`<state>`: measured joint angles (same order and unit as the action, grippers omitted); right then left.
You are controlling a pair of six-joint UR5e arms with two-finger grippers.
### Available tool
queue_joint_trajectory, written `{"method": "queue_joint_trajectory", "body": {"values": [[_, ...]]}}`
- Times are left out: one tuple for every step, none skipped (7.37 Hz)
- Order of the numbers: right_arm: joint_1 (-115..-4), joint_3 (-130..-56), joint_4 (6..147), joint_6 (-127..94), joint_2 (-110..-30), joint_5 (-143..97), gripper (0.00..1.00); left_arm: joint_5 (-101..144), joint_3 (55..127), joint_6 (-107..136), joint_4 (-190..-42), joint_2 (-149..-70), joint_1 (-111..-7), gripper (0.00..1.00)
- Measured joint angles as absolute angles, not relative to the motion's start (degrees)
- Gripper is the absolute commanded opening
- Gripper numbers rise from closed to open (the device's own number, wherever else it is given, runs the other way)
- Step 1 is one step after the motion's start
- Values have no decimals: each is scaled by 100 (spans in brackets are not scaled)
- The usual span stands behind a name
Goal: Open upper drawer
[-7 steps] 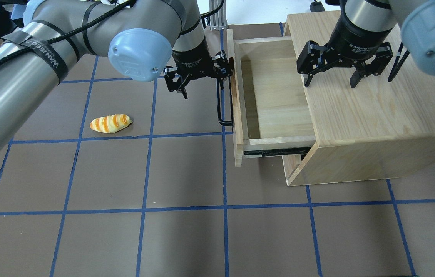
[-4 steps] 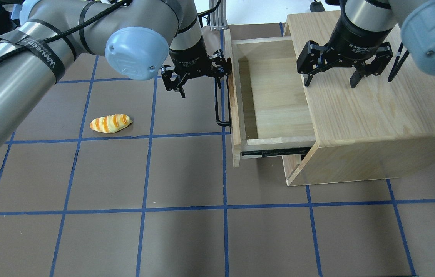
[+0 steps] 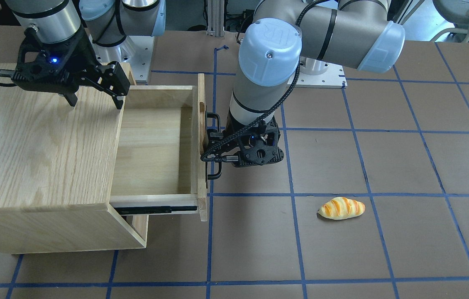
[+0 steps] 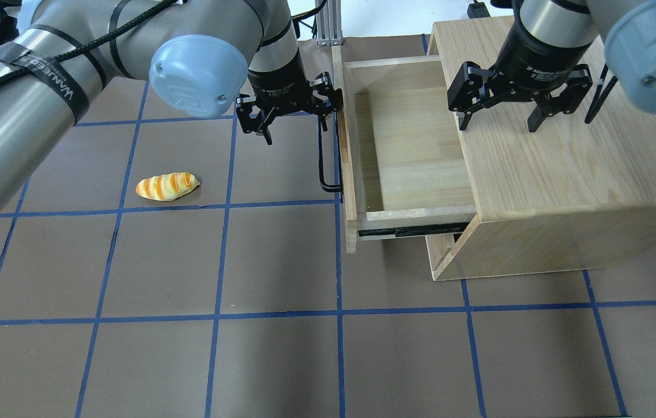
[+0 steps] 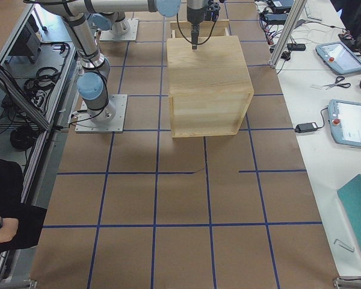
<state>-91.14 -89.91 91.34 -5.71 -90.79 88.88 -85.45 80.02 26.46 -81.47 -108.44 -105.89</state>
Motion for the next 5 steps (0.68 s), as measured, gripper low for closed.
{"method": "queue_joint_trajectory", "body": {"values": [[-9114,-8991,9133,-571,-9079,8889,100,-8547,7969,2669,-8261,-10780,-10590,100],[-9114,-8991,9132,-571,-9079,8888,100,-8545,7950,2702,-8365,-10703,-10591,100],[-9114,-8991,9132,-572,-9079,8887,100,-8544,7922,2726,-8495,-10618,-10591,100],[-9114,-8991,9132,-571,-9079,8888,100,-8547,7844,2759,-8689,-10519,-10593,100],[-9114,-8991,9132,-571,-9079,8889,100,-8615,7673,2797,-8952,-10401,-10596,100]]}}
